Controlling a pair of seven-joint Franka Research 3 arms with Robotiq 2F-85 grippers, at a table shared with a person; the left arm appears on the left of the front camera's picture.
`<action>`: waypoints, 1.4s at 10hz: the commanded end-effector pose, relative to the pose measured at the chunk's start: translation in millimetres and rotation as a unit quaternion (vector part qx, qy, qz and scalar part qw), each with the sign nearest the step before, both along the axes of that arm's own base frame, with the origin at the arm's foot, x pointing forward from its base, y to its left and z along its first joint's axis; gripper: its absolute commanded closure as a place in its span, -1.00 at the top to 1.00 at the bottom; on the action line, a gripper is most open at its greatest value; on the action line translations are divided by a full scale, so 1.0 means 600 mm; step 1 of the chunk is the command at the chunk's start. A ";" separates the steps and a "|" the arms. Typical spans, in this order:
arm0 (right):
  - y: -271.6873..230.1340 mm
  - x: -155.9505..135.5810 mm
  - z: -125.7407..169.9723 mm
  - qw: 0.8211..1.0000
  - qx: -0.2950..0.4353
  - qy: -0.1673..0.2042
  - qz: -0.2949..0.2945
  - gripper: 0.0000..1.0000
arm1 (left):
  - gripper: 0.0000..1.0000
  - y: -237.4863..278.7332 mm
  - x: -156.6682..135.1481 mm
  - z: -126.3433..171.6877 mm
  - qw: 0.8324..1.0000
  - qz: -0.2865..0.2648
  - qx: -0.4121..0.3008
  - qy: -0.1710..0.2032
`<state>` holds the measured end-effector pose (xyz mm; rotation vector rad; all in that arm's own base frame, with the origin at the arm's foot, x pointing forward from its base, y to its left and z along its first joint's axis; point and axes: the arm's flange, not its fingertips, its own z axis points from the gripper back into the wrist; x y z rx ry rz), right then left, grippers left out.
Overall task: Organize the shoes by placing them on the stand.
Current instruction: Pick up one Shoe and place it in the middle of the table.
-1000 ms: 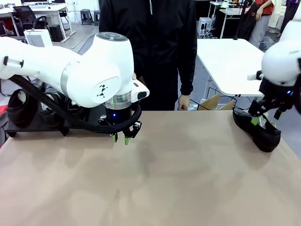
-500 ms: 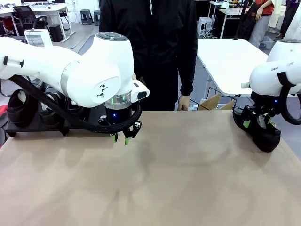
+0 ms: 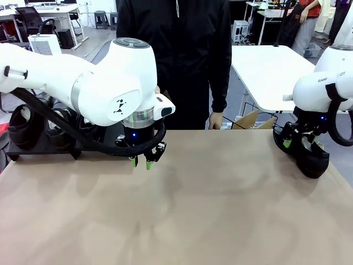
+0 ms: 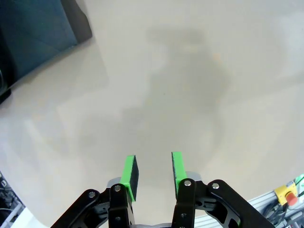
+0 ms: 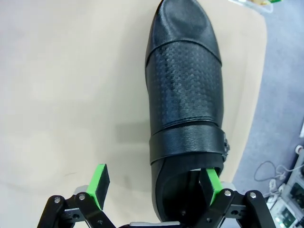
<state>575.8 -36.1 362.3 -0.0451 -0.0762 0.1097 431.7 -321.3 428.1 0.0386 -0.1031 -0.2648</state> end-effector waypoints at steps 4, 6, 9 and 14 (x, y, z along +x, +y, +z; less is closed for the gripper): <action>0.012 -0.008 -0.029 1.000 0.009 -0.001 -0.002 1.00 | -0.18 0.004 -0.001 0.001 1.000 0.005 0.009 -0.006; 0.011 -0.013 -0.035 1.000 -0.003 -0.006 0.009 0.53 | -0.18 0.004 -0.001 0.001 1.000 0.005 0.009 -0.006; 0.009 -0.016 -0.042 1.000 -0.009 -0.001 0.009 -0.57 | -0.18 0.004 -0.001 0.001 1.000 0.005 0.009 -0.006; 0.002 -0.018 -0.034 1.000 -0.016 -0.007 0.005 -1.00 | -0.18 0.004 -0.001 0.001 1.000 0.005 0.009 -0.006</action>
